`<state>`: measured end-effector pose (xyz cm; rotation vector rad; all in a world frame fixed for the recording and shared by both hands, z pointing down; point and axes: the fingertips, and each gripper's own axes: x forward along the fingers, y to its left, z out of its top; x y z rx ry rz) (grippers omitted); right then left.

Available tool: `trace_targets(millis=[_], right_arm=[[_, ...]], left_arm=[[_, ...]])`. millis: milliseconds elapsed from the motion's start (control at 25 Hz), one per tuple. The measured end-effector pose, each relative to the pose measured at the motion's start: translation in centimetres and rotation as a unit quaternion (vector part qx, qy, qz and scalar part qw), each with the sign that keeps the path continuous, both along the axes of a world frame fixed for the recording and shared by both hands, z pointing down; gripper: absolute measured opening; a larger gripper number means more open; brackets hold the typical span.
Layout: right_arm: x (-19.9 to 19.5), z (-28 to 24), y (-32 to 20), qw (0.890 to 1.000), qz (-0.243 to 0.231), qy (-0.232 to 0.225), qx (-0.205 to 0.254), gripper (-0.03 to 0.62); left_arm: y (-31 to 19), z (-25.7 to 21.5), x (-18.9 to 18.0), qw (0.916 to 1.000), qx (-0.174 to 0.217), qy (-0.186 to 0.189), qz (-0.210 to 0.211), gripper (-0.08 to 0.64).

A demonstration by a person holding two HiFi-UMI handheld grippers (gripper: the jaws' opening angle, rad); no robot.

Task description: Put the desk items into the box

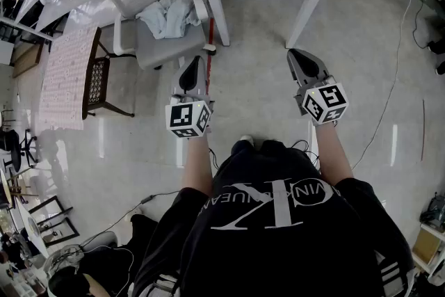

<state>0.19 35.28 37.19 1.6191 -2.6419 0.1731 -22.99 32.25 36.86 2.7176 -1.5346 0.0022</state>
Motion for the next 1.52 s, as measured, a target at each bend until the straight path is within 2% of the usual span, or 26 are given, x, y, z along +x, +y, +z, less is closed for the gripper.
trace_targets(millis=[600,760,1040,1120,1240,1520], right_arm=[[-0.8,-0.6,-0.5,0.999,0.030,0.002,0.017,0.021],[-0.3,-0.6,-0.6,0.999,0.045,0.003,0.019,0.021],[2.0,-0.5,-1.4,0.998,0.062,0.000,0.015,0.021],[2.6,-0.2,-2.3,0.998,0.065,-0.003,0.014,0.026],[3.4,0.3,-4.3,0.998,0.062,-0.014,0.013,0.086],[4.7,0.6,-10.9,0.999,0.047,-0.009,0.008,0.086]], left_arm=[[-1.8,-0.3,-0.2,0.9992,0.009,0.004,0.038,-0.005],[-2.5,0.2,-0.1,0.9991,0.005,0.015,0.039,-0.005],[-3.7,1.2,2.3,0.9978,-0.009,0.017,0.063,-0.005],[-4.5,1.5,2.8,0.9977,-0.011,0.014,0.065,-0.005],[-6.4,1.9,3.0,0.9982,-0.013,0.009,0.058,-0.005],[-12.8,2.1,4.5,0.9986,-0.020,0.009,0.047,-0.005]])
